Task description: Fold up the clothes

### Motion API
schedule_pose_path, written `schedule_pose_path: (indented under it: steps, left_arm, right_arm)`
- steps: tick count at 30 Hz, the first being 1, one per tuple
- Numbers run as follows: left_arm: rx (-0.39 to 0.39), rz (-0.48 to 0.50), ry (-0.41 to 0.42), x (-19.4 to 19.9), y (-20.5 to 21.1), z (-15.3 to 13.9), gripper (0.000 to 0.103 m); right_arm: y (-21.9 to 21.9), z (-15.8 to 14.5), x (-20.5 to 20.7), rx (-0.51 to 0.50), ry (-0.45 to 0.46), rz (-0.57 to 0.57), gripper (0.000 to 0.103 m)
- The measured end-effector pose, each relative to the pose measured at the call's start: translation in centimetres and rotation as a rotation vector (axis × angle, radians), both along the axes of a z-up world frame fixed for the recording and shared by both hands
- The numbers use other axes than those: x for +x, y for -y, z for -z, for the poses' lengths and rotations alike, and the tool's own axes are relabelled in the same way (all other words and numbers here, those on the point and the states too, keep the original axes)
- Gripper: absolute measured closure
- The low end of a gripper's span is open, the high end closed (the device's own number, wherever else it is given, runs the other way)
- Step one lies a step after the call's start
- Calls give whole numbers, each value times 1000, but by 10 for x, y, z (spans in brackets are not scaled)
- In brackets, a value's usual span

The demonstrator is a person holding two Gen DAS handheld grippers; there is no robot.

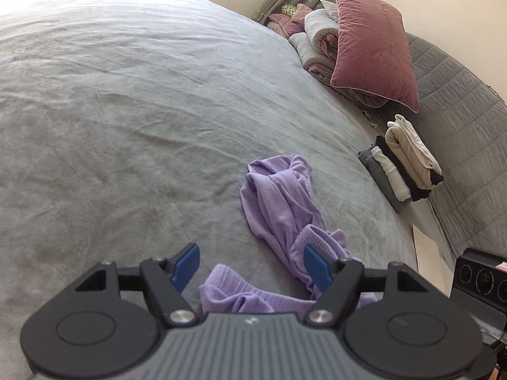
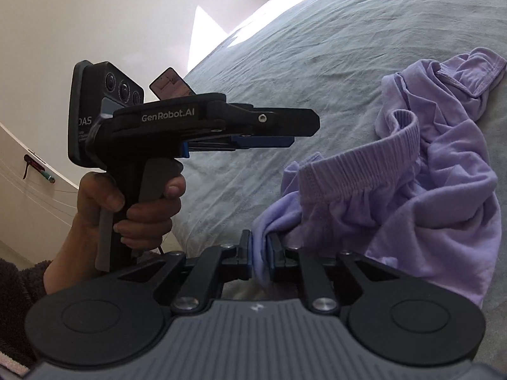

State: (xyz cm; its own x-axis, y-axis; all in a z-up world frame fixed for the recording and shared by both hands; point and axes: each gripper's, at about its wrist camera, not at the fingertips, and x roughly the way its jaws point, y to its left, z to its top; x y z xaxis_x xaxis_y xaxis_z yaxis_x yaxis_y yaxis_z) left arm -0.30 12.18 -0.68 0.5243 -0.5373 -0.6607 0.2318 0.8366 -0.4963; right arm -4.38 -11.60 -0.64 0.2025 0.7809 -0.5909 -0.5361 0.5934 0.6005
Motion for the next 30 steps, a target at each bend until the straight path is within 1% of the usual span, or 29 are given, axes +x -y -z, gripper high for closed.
schedule_pose_path:
  steps: [1,3,4,6,8,10,12,14,15,16,18,19,20,21,22,24,26,28,30]
  left_arm:
    - [12,-2,-10,1,-1,2,30]
    - [19,3,-29,1,-6,7,31]
    - [20,7,-36,1,-7,9,31]
    - [24,13,-47,1,-7,12,32]
    - [37,16,-58,1,-6,16,38]
    - [56,17,-69,2,-3,20,41]
    - [70,22,-62,2,-2,20,44]
    - [72,23,-60,2,-1,20,54]
    - [68,22,-62,1,-2,21,56]
    - [67,20,-63,1,-2,21,61]
    - [66,30,-67,-1,-3,22,70]
    - [65,36,-68,-1,-4,22,84]
    - [66,39,-67,-3,-5,22,91]
    - [67,42,-65,-5,-6,21,93]
    - [68,44,-64,-7,-7,20,95]
    - [58,51,-56,-12,-12,17,96]
    - [59,50,-38,-18,-19,13,96]
    - [63,43,-13,-24,-27,9,97]
    - [55,16,10,-30,-40,5,97]
  right_arm:
    - [0,-2,0,-7,9,-7,84]
    - [4,-6,-1,2,32,-1,65]
    - [7,-8,-2,13,45,7,52]
    - [10,-14,2,34,62,28,51]
    - [18,-20,8,59,76,65,51]
    - [27,-23,14,72,87,123,51]
    - [36,-27,20,85,98,182,51]
    - [45,-28,25,72,114,252,51]
    - [48,-28,27,61,124,290,51]
    - [49,-27,31,49,127,319,51]
    - [47,-23,39,13,125,355,51]
    - [43,-20,43,-18,127,365,51]
    - [39,-17,45,-46,131,369,51]
    - [34,-13,47,-90,141,378,52]
    - [31,-9,47,-121,145,383,56]
    - [24,-2,47,-177,146,384,67]
    - [16,5,47,-237,139,374,92]
    - [11,5,45,-269,147,386,95]
    - [5,0,47,-264,151,407,95]
